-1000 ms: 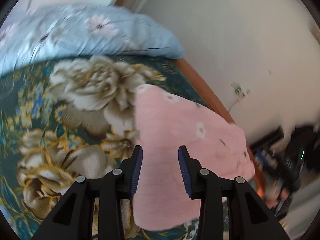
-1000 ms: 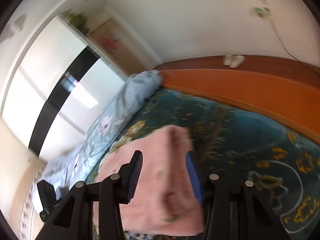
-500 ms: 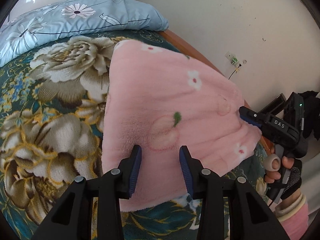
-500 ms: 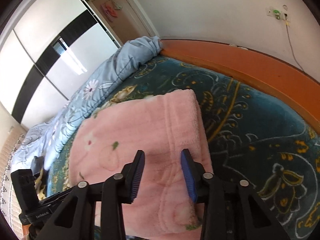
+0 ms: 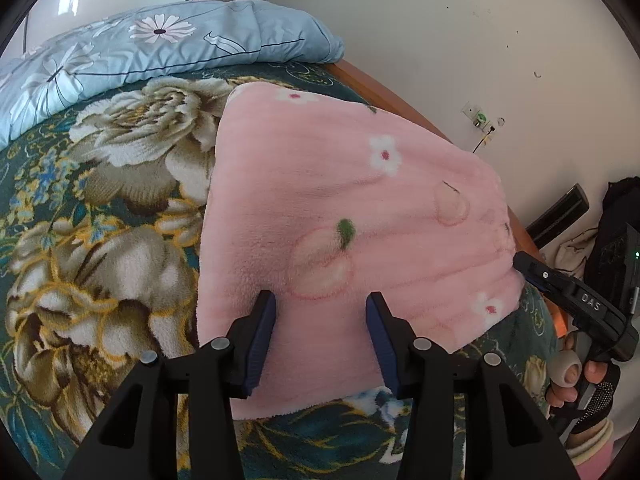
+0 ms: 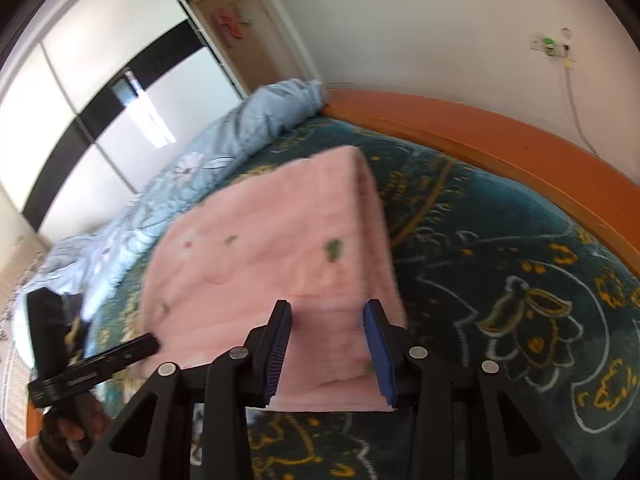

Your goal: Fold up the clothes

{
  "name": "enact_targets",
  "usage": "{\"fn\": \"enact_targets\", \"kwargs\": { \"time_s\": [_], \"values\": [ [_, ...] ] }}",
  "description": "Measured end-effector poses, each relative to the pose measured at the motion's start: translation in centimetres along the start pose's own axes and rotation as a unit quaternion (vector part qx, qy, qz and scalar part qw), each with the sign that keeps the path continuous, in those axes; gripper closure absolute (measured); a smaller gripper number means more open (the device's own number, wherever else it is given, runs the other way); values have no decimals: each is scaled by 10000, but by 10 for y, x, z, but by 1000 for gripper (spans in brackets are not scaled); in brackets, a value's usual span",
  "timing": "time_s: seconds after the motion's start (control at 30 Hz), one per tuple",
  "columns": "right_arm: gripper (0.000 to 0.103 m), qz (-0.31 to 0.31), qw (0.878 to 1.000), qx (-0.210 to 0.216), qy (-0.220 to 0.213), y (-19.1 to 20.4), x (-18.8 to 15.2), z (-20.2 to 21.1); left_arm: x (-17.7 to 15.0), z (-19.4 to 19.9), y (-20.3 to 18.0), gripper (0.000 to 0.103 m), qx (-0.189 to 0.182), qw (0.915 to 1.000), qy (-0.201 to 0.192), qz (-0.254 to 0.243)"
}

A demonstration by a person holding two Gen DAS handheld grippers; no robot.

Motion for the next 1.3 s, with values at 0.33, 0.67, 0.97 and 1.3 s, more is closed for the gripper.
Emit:
{"fn": "enact_targets", "kwargs": {
  "time_s": [0.33, 0.67, 0.97, 1.3],
  "values": [
    [61, 237, 9987, -149, -415, 11, -36, 59, -38, 47, -25, 48, -31, 9986, -517, 94],
    [56, 744, 9940, -801, -67, 26, -112, 17, -103, 30, -53, 46, 1197, 9883, -867, -372],
    [44, 1088, 9893, -933, -264, 31, -119, 18, -114, 10, -50, 21, 1525, 9841, -747, -521],
    [43, 1163, 9874, -1035, -290, 32, -125, 25, -111, 7, -45, 16, 1459, 9858, -667, -490]
  ]
}}
Point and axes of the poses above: each gripper's, at about its wrist camera, not at the fingertips, and z roughly against the way its jaws point, y to its left, x to its top, the point moved 9 cm from there along -z, roughly the way its jaws point, and after that the axes turned 3 degrees about x, right-handed, at the moved point
